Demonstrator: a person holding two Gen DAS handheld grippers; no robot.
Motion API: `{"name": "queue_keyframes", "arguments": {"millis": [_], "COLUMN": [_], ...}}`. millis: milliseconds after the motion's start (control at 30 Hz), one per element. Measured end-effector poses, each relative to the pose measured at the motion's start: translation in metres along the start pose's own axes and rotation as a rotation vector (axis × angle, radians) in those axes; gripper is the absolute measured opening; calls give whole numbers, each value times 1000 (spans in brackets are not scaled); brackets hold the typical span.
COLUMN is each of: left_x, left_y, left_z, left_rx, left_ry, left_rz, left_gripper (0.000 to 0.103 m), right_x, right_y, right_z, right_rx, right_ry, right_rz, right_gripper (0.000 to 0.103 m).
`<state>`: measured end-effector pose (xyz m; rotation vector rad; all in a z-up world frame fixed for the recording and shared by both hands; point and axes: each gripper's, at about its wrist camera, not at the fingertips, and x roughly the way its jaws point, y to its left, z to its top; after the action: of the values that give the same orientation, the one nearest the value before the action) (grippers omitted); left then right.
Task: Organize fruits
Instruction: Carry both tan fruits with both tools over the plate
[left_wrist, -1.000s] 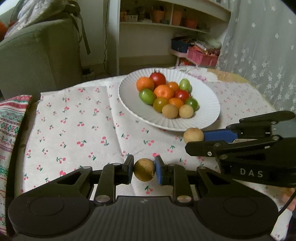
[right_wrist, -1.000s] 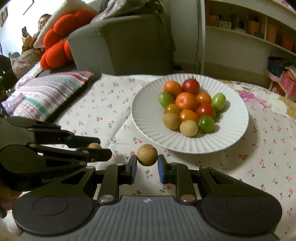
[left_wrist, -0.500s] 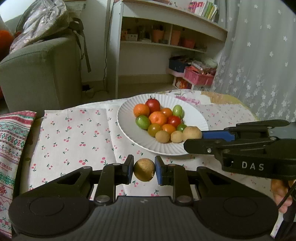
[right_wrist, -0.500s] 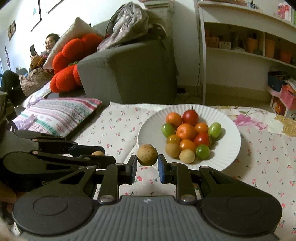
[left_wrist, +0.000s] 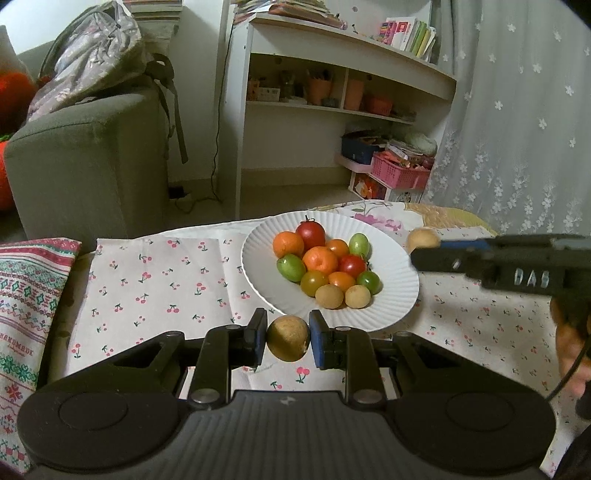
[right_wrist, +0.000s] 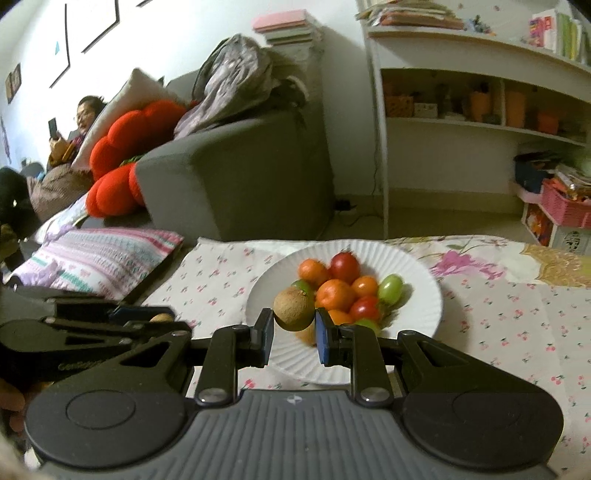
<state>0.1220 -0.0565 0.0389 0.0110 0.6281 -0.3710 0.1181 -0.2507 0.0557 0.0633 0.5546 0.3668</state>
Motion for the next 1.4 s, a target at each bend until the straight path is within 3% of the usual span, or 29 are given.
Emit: {"name": "queue_keyframes", "arguments": {"millis": [233,900,1400], "left_x": [7,62,100], "left_y": [-6,-28,-20], "left_z": [0,27,32], "left_rx": [21,79,-5], "left_ry": [-8,-11,49], "left_rz": [1,23,33], "left_gripper": [11,11,11], "right_x": [-4,26,51], "right_y": [-35,-61,-61], "right_z": [5,1,-1], "right_rx": [67,82,34], "right_ry": [-32,51,105], "right_rz": [-57,-110,-126], "right_gripper": [21,21,21]}}
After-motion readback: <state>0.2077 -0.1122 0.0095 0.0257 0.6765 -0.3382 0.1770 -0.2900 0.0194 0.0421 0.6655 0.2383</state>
